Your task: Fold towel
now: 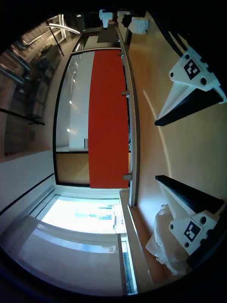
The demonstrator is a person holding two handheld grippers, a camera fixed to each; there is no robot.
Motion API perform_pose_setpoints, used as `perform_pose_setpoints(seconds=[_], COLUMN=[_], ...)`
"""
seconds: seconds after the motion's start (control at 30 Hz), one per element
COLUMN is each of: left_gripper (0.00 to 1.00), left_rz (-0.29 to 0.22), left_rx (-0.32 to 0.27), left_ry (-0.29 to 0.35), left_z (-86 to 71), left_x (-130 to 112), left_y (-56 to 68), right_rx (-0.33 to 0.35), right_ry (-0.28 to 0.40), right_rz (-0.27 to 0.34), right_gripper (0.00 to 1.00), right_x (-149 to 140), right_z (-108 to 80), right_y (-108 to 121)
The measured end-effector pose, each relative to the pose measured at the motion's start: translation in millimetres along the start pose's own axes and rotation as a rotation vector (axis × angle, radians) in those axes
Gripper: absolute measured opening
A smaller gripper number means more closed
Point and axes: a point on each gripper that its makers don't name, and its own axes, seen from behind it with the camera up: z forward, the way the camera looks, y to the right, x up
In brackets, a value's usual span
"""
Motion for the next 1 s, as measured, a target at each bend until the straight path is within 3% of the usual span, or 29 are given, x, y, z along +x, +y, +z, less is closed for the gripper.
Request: perform_pose_setpoints(seconds=[0.47, 0.7, 1.0], left_gripper=[0.96, 0.96, 0.96], left_rz=[0.0, 0.0, 0.0], left_rx=[-0.004, -0.005, -0.004], left_ry=[0.001, 0.001, 0.001], left_z=[-1.4, -1.3, -1.1], left_x=[-1, -1, -3], left_y=[1.1, 2.5, 3.1], right_rx=[-0.022, -0.009, -0.003], right_ry=[-0.007, -0.012, -0.022], right_rz=[0.041, 0.036, 0.084], right_gripper=[1.0, 1.0, 1.0], right_x=[-51, -72, -86], right_z=[-0.5, 0.6, 3.5], right_y=[25, 25, 28])
